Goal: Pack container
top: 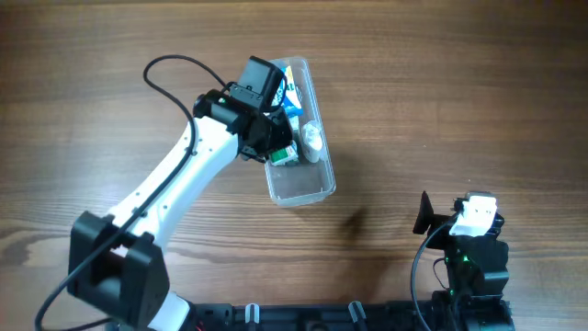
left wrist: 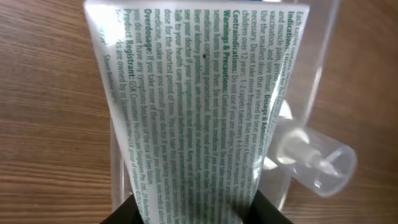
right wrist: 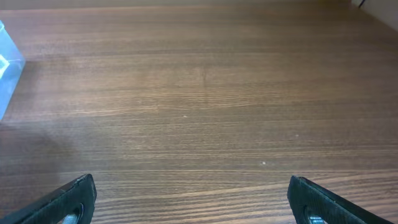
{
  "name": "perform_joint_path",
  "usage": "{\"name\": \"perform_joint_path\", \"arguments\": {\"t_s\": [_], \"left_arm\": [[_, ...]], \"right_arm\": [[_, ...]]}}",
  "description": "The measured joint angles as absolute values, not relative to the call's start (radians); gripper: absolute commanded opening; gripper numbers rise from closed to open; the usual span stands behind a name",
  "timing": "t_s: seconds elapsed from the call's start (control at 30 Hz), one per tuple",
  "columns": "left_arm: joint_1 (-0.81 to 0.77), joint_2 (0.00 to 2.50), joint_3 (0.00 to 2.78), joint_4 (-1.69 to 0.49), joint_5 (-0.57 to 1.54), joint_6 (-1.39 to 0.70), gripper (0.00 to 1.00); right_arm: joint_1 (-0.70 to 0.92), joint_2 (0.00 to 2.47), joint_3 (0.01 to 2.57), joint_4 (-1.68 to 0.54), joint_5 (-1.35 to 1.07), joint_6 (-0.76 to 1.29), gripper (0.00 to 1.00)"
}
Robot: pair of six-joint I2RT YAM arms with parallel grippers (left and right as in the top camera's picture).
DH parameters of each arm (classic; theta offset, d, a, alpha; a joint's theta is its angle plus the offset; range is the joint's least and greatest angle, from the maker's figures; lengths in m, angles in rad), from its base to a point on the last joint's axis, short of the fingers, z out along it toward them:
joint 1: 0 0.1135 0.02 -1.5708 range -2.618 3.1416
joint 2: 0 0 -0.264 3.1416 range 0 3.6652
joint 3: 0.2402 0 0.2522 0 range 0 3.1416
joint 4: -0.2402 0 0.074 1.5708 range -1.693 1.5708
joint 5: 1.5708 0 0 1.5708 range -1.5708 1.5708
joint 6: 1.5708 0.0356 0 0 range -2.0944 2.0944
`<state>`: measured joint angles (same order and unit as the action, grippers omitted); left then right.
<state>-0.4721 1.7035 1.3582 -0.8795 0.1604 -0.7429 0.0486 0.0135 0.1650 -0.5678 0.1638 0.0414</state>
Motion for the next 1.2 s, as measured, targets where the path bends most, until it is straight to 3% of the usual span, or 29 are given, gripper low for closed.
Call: {"name": "perform_joint_path", "arguments": {"t_s": [0.13,0.27,0.87,1.2], "left_arm": [[-0.472,1.764,1.357,-0.879,0.191,-0.743,0.36],[-0.472,1.806,1.354,-0.879,0.222,-0.743,0.44],[-0.475,1.815,1.354,-0.858,0.262,-0.742,0.95],[-0.4,1.673,1.35,-0.709,0.23,-0.743,1.0]], "right_arm": [[0.049,0.014,0.165,-0.567,0.164,0.041,1.0],[0.049,0.014,0.165,-0.567,0.164,0.041,1.0],[0.049,0.014,0.165,-0.567,0.164,0.041,1.0],[0.049,0.014,0.165,-0.568,0.164,0.041,1.0]]}}
